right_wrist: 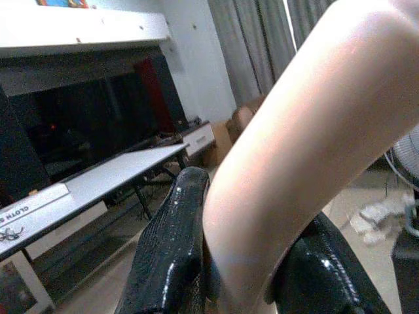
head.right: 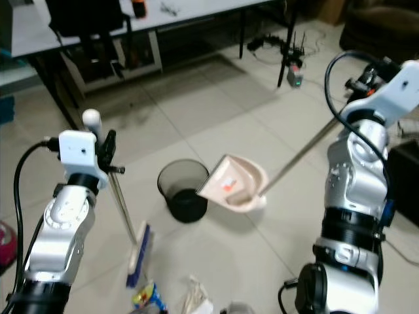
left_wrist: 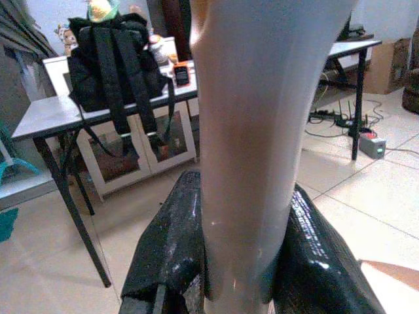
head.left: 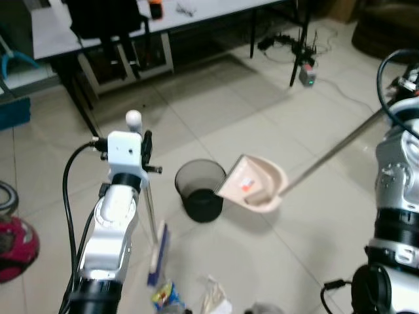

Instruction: Sweep floor

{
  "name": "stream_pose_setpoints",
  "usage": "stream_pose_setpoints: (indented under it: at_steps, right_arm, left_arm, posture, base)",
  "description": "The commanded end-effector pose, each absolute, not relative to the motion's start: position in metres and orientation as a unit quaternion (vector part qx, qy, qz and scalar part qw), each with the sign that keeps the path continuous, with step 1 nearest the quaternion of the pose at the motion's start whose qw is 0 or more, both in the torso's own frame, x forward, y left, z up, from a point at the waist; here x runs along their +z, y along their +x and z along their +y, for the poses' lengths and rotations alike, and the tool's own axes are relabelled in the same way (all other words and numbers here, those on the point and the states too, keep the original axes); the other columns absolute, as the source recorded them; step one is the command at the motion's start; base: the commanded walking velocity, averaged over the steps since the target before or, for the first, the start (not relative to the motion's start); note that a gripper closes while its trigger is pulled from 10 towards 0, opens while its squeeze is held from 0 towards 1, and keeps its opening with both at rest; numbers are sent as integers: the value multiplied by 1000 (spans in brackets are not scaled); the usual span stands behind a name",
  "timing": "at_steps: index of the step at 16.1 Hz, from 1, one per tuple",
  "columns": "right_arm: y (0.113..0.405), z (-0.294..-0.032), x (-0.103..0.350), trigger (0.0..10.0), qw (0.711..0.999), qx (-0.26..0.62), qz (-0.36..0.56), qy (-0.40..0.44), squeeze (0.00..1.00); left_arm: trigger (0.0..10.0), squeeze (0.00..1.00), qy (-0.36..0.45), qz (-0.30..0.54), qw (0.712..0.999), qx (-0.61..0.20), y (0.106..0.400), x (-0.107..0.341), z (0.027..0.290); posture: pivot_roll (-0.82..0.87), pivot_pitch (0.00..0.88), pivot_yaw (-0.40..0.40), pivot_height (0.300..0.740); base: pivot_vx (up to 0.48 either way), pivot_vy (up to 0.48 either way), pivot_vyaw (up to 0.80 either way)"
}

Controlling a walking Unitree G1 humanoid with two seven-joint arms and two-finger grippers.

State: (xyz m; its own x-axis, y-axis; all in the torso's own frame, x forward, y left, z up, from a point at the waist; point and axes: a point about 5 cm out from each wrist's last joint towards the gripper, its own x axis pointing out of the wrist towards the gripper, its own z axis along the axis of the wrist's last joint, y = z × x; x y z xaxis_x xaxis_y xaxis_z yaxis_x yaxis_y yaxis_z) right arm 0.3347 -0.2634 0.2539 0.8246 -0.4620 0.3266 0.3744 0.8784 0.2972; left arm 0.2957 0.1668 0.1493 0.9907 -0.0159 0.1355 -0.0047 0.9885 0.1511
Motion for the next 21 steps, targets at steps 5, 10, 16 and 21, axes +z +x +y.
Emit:
stream_pose_setpoints:
  at_steps: [5,10,16,21]
  right_arm:
    - [339,-255,267,10000,941,-201,-248,113,0]
    - [349,-247,268,10000,940,-177,-279,81,0]
    - [369,-217,286,10000,943,-75,-325,18,0]
    - [376,-176,293,10000,923,16,-380,-57,0]
  left_arm:
    - [10000,0,102,-76,992,2,289,154,172]
    - [10000,0,112,-75,991,3,278,154,177]
    - [10000,0,123,-67,990,17,265,156,184]
    - [10000,0,131,-63,989,19,259,159,184]
  posture:
    - [-99,100,39,740]
    - [-66,127,30,740]
    - [-23,171,9,740]
    - [-4,193,4,740]
  base:
    - [67,0,0]
    - [0,0,0]
    - [0,0,0]
    - [0,0,0]
